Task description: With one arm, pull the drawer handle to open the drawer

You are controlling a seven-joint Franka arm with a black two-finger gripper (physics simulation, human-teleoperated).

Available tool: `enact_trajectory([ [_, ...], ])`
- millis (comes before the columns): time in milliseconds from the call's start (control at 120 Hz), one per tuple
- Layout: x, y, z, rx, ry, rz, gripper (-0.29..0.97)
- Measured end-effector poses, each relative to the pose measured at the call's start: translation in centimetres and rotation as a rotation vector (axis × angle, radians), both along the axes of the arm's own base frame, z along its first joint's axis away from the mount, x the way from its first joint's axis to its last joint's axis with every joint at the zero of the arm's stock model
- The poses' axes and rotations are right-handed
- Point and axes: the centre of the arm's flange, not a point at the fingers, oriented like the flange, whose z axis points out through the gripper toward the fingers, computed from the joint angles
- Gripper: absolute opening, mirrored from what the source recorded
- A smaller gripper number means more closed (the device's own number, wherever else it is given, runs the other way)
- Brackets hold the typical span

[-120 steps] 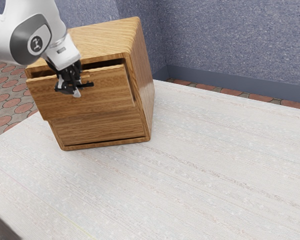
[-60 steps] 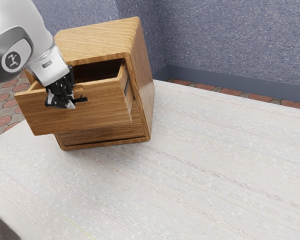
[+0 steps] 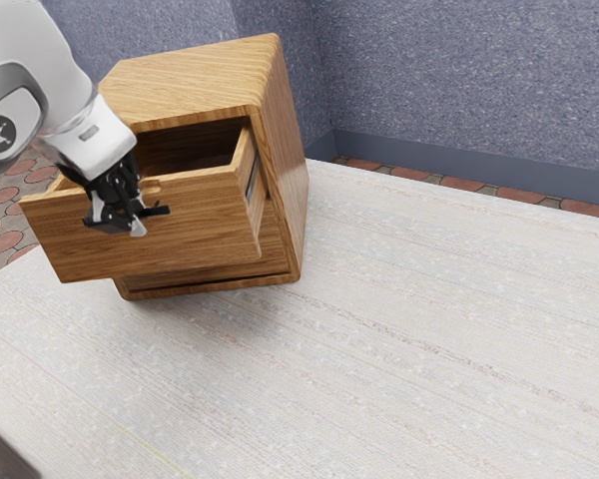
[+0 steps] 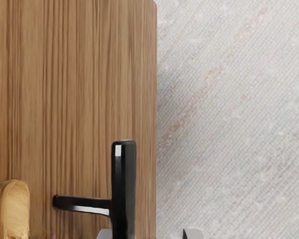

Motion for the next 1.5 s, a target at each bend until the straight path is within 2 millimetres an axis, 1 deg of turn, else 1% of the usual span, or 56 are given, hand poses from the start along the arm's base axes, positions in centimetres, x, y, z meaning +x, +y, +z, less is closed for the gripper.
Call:
enact_trajectory([
  [83, -0.3, 0.3, -0.6, -0.014, 0.008, 0.038, 0.11],
  [183, -0.9, 0.4, -0.6, -0.027, 0.000, 0.073, 0.13],
  [258, -1.5, 0.2, -0.6, -0.036, -0.004, 0.089, 0.12],
  [317, -2.0, -0.2, -0.9, -0.044, -0.002, 0.098, 0.14],
  [450, -2.9, -2.1, -1.3, -0.044, -0.001, 0.094, 0.13],
  [608, -5.1, -4.0, -1.1, -0.046, -0.014, 0.090, 0.13],
  [650, -5.5, -4.3, -1.1, -0.044, -0.016, 0.090, 0.11],
  [717, -6.1, -4.7, -1.4, -0.044, -0.015, 0.092, 0.15],
  [750, -6.4, -5.0, -1.5, -0.044, -0.015, 0.091, 0.14],
  [775, -6.7, -5.1, -1.6, -0.045, -0.015, 0.091, 0.11],
  [867, -7.7, -6.0, -1.6, -0.040, -0.023, 0.087, 0.11],
  [917, -8.2, -6.4, -1.5, -0.033, -0.027, 0.086, 0.06],
  [967, -8.3, -6.6, -1.5, -0.028, -0.028, 0.089, 0.01],
  [1042, -8.4, -6.8, -1.4, -0.024, -0.027, 0.094, 0.00],
  [1142, -8.5, -6.9, -1.2, -0.023, -0.026, 0.101, -0.05],
  [1167, -8.5, -7.0, -1.2, -0.023, -0.026, 0.103, -0.07],
  [1217, -8.6, -7.0, -0.9, -0.024, -0.027, 0.106, -0.17],
  [1258, -8.7, -7.0, -0.8, -0.025, -0.028, 0.110, -0.16],
  [1342, -8.9, -7.0, -0.7, -0.029, -0.021, 0.113, -0.03],
  [1467, -9.3, -7.2, -0.7, -0.043, -0.003, 0.132, 0.07],
  [1500, -9.5, -7.2, -0.3, -0.042, -0.003, 0.141, 0.09],
])
